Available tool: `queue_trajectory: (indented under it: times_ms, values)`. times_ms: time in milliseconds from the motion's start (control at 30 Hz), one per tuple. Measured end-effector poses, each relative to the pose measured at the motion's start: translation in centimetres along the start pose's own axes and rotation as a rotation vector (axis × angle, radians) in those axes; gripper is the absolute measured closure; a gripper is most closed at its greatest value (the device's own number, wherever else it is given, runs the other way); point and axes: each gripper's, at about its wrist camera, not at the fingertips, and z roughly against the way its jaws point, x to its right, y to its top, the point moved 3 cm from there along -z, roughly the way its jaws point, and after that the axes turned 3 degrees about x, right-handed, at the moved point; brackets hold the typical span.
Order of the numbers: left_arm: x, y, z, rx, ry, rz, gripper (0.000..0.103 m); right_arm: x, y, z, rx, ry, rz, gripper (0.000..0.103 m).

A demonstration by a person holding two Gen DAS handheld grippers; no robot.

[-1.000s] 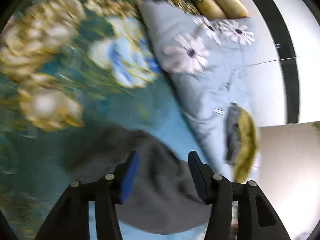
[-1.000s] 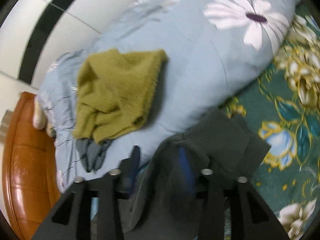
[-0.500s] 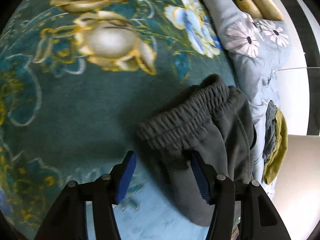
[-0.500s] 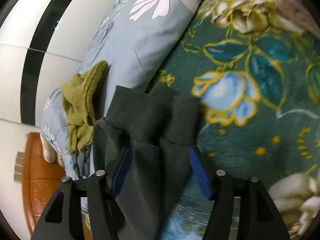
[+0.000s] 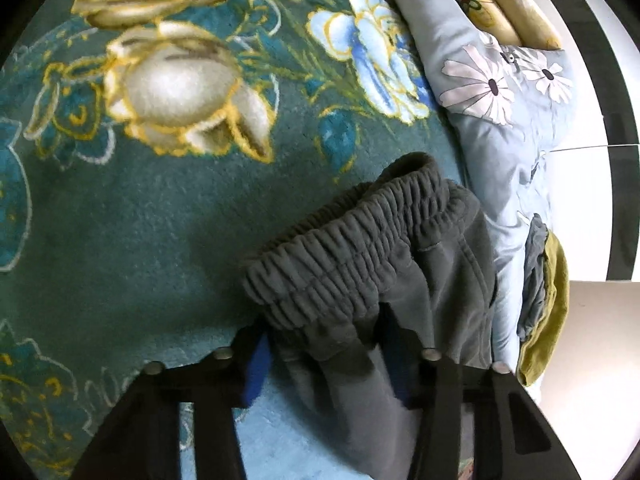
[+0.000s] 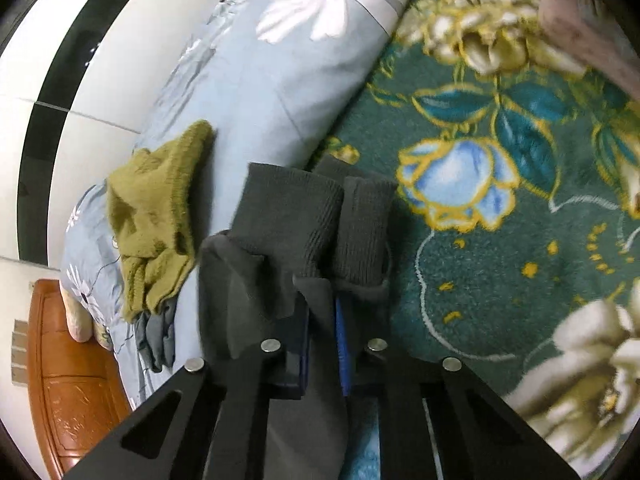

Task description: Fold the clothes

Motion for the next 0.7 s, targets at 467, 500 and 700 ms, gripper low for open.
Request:
queue_trajectory:
  times_ms: [467, 500, 700]
  values:
    - [0.1, 1.5, 5.0, -0.024, -0.115, -0.11, 0.07, 5.2, -3.1, 6.0, -0.001, 0.025, 0.035, 0.099]
    - [-0.5, 1.4, 4.5, -0.03, -0.11, -0.091, 0.07, 5.5, -3.3, 6.4, -0.001, 0.027, 0.037, 0.099]
    - [-3.9, 0.9, 2.4, -0.057, -0.084, 0.002, 0.07, 3.4, -2.6, 7.3, 0.008, 0.089, 0.11, 0.099]
